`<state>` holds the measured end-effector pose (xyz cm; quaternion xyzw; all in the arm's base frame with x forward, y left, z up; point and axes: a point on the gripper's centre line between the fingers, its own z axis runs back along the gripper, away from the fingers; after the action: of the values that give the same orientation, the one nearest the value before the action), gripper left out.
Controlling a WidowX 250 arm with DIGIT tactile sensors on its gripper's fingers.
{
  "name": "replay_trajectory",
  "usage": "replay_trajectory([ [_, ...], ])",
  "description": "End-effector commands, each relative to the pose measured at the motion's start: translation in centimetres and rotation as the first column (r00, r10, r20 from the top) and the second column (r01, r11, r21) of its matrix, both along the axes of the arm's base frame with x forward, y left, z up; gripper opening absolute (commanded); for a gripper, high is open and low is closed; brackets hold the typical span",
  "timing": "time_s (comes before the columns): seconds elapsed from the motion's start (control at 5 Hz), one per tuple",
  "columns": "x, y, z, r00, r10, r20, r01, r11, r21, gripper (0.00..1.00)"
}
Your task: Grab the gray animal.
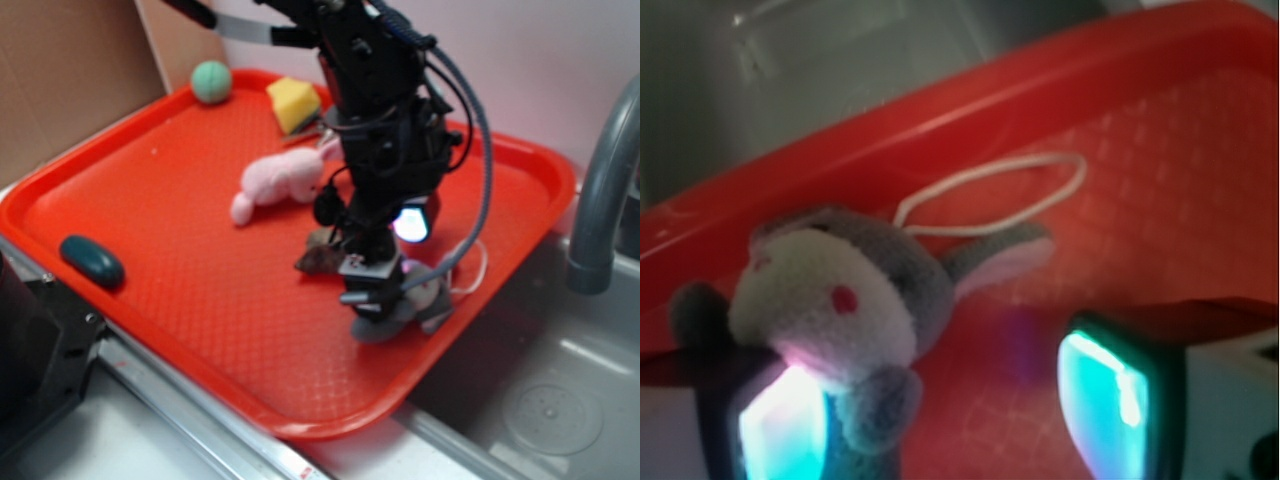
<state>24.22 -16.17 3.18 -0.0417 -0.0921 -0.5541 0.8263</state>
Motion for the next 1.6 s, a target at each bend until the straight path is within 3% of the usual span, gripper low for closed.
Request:
replay_trajectory([
  [0.0,-3.0,-2.4,7.2,0.994,-0.051,0.092,0.045,0.997,0.061,1.0],
  [0.2,-4.7,-2.1,10.6,0.991,0.048,0.125,-0.062,0.992,0.111,1.0],
  [0.4,-4.8,-3.0,10.2,0.986,0.144,0.078,-0.15,0.986,0.075,1.0],
  [0.6,-5.5,-3.0,7.2,0.959,0.283,-0.021,-0.281,0.957,0.069,1.0],
  [0.8,-5.7,-2.6,4.4,0.898,0.435,-0.067,-0.433,0.9,0.047,1.0],
  [1.2,-3.8,-2.5,2.3,0.934,0.354,-0.048,-0.352,0.935,0.048,1.0],
  [1.4,-2.5,-3.2,0.3,0.954,0.288,-0.079,-0.286,0.957,0.044,1.0],
])
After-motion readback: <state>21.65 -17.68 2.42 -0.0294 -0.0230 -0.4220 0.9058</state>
